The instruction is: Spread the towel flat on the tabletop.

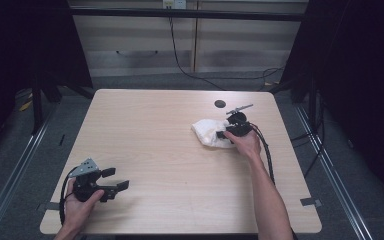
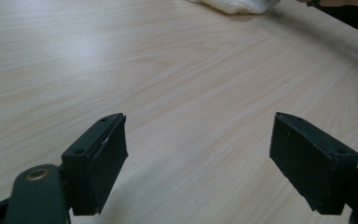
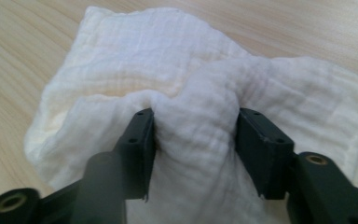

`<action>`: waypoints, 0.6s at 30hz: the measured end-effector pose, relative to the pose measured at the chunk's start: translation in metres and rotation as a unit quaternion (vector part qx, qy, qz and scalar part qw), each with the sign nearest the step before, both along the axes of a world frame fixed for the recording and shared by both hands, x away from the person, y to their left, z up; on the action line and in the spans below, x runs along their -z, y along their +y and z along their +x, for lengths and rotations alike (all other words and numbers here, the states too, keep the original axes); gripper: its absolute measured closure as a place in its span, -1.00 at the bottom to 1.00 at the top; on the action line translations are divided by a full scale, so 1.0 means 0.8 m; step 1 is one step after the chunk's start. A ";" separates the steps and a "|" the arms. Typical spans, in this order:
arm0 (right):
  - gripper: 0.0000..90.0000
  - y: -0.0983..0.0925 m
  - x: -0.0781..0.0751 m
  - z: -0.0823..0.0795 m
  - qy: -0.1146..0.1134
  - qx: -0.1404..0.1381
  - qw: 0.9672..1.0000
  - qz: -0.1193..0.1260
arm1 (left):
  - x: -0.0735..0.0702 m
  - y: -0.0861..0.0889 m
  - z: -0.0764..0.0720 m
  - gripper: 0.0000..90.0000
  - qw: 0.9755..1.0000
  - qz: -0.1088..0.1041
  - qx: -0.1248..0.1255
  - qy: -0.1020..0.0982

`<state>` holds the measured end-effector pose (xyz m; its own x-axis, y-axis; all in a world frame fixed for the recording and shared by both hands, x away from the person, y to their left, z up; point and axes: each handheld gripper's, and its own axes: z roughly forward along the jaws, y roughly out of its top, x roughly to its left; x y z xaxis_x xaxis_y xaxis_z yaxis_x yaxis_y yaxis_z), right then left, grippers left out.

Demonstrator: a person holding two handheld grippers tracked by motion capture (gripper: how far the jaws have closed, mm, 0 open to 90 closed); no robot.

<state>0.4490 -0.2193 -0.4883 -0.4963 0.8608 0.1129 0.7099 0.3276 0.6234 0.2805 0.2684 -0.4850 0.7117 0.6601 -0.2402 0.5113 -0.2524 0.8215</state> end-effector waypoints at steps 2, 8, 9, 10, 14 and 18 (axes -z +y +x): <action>0.38 0.002 0.002 -0.002 -0.002 0.000 1.000 -0.011 | 0.001 -0.001 0.001 -0.59 1.000 0.002 0.006 0.003; 0.73 0.005 0.002 -0.009 0.002 0.001 1.000 -0.009 | 0.001 -0.002 0.001 -0.59 1.000 -0.002 0.010 0.006; 0.74 0.006 0.003 -0.011 0.003 -0.001 1.000 -0.002 | 0.001 -0.002 0.001 -0.59 1.000 -0.001 0.011 0.006; 0.74 0.006 0.002 -0.014 0.005 -0.004 1.000 0.000 | 0.001 -0.002 0.001 -0.59 1.000 -0.001 0.010 0.005; 0.74 0.010 0.004 -0.028 0.006 -0.018 1.000 0.016 | 0.001 -0.003 0.002 -0.59 1.000 -0.001 0.010 0.007; 0.74 0.016 0.006 -0.045 -0.003 -0.033 0.999 0.029 | -0.001 -0.005 0.000 -0.59 1.000 0.001 0.018 0.003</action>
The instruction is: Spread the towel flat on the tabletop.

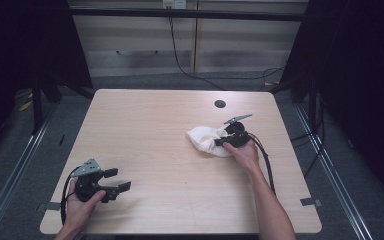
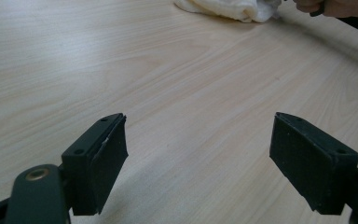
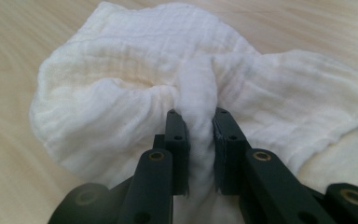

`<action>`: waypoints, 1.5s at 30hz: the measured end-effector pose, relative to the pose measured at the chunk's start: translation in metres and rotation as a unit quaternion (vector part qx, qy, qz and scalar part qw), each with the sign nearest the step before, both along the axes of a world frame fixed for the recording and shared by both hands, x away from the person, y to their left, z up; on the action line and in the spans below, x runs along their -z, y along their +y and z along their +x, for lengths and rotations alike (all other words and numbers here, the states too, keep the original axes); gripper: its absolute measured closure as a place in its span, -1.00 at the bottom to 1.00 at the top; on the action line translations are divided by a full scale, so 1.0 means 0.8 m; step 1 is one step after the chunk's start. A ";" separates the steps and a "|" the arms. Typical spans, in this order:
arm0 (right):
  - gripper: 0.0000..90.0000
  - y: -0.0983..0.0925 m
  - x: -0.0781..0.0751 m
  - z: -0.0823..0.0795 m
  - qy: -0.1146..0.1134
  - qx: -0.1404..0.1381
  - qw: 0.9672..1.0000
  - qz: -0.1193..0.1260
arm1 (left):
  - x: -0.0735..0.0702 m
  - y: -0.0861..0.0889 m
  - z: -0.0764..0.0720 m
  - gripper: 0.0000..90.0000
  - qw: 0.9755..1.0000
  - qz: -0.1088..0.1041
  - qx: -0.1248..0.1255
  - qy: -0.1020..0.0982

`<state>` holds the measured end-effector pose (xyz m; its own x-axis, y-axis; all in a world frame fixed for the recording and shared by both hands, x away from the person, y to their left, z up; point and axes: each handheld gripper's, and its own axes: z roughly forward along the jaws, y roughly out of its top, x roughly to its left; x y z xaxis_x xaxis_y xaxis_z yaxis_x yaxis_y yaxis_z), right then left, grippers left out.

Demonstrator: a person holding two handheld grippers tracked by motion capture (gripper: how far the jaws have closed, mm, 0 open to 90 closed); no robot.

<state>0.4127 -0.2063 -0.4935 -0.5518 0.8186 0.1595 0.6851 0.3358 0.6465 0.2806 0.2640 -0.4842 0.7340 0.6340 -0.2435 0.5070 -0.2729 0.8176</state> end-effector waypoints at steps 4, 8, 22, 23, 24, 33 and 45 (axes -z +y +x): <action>0.74 0.007 0.001 -0.018 -0.003 -0.011 1.000 0.006 | 0.000 -0.002 0.000 -0.59 1.000 0.003 0.001 0.000; 0.74 0.010 0.005 -0.033 -0.013 -0.013 1.000 0.021 | -0.001 -0.001 0.000 -0.59 1.000 0.003 -0.002 0.000; 0.73 0.035 0.007 -0.083 -0.014 -0.064 0.997 0.039 | 0.001 -0.001 0.002 -0.59 1.000 0.009 -0.007 0.004; 0.73 0.037 0.007 -0.086 -0.016 -0.071 0.997 0.038 | 0.001 -0.001 0.002 -0.59 1.000 0.007 -0.008 0.005; 0.72 0.040 0.007 -0.090 -0.017 -0.075 0.996 0.039 | 0.001 0.000 0.002 -0.59 1.000 0.008 -0.009 0.005; 0.64 0.060 0.007 -0.129 -0.019 -0.112 0.992 0.046 | 0.002 0.000 0.003 -0.59 1.000 0.010 -0.009 0.006; 0.21 0.064 -0.013 -0.160 -0.033 -0.121 0.991 0.042 | 0.002 0.001 0.003 -0.59 1.000 0.012 -0.010 0.007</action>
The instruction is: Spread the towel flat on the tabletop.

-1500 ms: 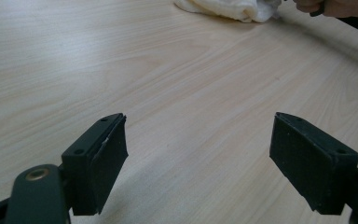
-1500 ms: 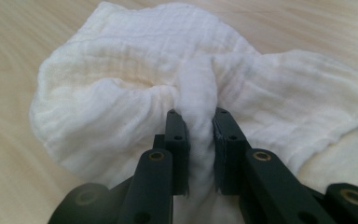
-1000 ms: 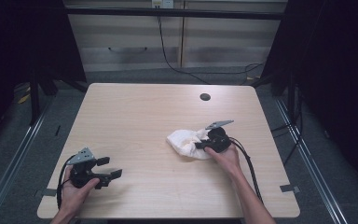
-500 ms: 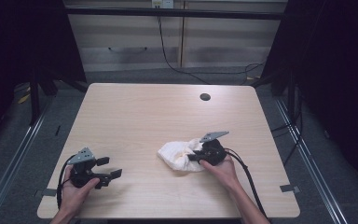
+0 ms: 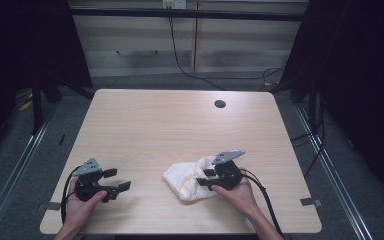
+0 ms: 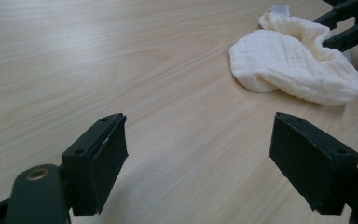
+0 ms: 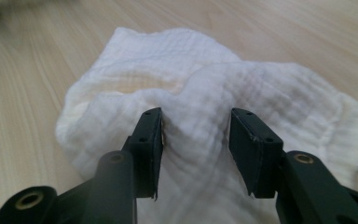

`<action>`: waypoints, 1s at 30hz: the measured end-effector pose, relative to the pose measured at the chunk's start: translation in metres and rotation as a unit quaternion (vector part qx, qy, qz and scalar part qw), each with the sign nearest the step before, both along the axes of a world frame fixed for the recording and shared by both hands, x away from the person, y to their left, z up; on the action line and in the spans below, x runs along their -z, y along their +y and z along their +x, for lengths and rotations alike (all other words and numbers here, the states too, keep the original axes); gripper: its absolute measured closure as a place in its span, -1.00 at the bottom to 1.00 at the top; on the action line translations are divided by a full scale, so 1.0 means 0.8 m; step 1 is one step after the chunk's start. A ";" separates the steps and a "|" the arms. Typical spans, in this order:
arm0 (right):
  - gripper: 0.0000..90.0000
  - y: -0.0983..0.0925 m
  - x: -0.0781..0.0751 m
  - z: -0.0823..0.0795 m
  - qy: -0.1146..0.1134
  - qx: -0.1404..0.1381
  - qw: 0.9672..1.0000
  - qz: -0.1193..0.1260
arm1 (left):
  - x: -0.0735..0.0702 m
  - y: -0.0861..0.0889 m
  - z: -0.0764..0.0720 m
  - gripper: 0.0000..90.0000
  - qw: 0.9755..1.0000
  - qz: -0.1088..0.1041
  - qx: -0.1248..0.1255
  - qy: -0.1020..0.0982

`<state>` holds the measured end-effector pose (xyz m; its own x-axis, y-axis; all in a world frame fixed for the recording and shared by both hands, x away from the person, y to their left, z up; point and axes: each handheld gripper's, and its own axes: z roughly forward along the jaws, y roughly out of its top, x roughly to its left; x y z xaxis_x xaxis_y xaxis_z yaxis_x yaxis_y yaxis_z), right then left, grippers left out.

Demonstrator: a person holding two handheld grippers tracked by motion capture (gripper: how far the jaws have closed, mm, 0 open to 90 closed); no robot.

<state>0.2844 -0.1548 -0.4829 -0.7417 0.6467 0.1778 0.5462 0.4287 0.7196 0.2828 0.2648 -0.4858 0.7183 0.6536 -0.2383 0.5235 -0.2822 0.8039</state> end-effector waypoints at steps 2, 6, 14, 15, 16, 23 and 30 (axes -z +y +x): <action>0.21 -0.011 -0.009 -0.005 -0.004 0.009 1.000 0.013 | 0.000 0.000 0.000 -0.59 1.000 -0.001 -0.001 0.000; 0.26 -0.036 -0.022 -0.005 -0.014 0.031 0.999 0.028 | 0.000 -0.001 0.000 -0.59 1.000 0.000 0.000 -0.001; 0.44 -0.064 -0.023 0.040 -0.017 0.054 0.998 0.013 | 0.001 -0.001 0.001 -0.59 1.000 0.004 -0.001 0.001; 0.46 -0.064 -0.019 0.049 -0.012 0.057 0.998 0.011 | 0.001 -0.001 0.001 -0.59 1.000 0.002 -0.001 0.001; 0.46 -0.064 -0.019 0.049 -0.012 0.057 0.998 0.011 | 0.001 -0.001 0.001 -0.59 1.000 0.002 -0.001 0.001; 0.53 -0.050 0.002 0.089 0.017 0.066 0.998 -0.005 | 0.000 0.001 0.000 -0.59 1.000 0.000 -0.001 0.000; 0.44 -0.045 0.012 0.097 0.021 0.056 0.998 -0.006 | 0.001 0.001 0.001 -0.59 1.000 0.001 -0.001 0.002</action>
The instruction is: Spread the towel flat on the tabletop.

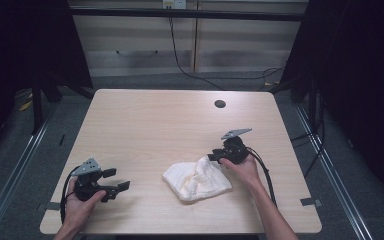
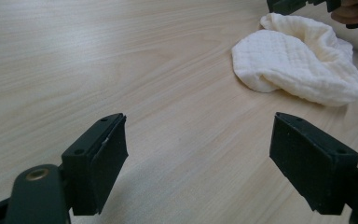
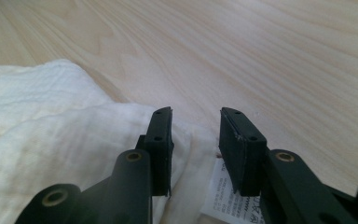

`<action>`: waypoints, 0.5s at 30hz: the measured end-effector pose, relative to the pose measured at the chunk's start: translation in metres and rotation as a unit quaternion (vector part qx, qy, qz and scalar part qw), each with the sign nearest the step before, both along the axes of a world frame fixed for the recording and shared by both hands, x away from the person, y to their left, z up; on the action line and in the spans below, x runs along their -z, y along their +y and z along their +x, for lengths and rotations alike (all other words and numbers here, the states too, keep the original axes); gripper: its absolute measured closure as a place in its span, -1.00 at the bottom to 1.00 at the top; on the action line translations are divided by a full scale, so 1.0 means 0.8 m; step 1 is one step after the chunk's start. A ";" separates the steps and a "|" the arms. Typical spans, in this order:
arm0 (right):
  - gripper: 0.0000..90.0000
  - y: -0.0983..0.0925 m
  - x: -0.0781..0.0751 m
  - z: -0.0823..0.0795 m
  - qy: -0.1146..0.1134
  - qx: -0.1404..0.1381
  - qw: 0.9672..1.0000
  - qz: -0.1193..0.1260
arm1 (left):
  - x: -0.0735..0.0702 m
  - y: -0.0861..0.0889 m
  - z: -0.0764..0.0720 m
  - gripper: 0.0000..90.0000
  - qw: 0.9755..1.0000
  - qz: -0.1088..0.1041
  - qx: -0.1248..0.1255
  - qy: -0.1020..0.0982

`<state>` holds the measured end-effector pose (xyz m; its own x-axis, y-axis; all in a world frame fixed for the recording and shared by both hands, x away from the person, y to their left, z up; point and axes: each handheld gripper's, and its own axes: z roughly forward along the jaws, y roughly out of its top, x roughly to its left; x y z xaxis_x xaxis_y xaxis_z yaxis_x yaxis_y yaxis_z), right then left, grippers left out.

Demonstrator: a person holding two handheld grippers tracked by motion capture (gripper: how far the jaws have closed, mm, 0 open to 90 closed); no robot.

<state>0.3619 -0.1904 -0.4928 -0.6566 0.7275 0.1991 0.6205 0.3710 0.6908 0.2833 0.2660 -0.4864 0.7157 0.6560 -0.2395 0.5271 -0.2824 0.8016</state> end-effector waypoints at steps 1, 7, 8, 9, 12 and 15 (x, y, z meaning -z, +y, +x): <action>0.45 0.001 0.004 0.002 0.008 -0.002 1.000 -0.004 | 0.000 -0.001 0.000 -0.59 1.000 0.002 0.000 -0.001; 0.45 0.003 0.011 0.002 0.003 -0.001 1.000 -0.010 | 0.000 -0.002 -0.001 -0.59 1.000 0.006 0.001 -0.003; 0.45 0.003 0.011 0.002 0.003 -0.001 1.000 -0.010 | 0.000 -0.002 -0.001 -0.59 1.000 0.006 0.001 -0.003; 0.45 0.005 0.010 0.002 -0.002 -0.003 1.000 -0.019 | 0.000 -0.001 0.000 -0.59 1.000 0.003 0.000 -0.001; 0.44 0.005 0.010 0.002 0.000 -0.001 1.000 -0.019 | 0.000 -0.001 0.000 -0.59 1.000 0.003 0.001 -0.001; 0.29 0.000 0.010 0.005 -0.009 0.012 0.999 -0.030 | 0.000 -0.002 0.000 -0.59 1.000 0.002 0.003 0.000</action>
<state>0.3658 -0.1906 -0.5005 -0.6419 0.7534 0.1428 0.6170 0.3968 0.6796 0.2829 0.2646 -0.4866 0.7191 0.6534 -0.2367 0.5259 -0.2890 0.8000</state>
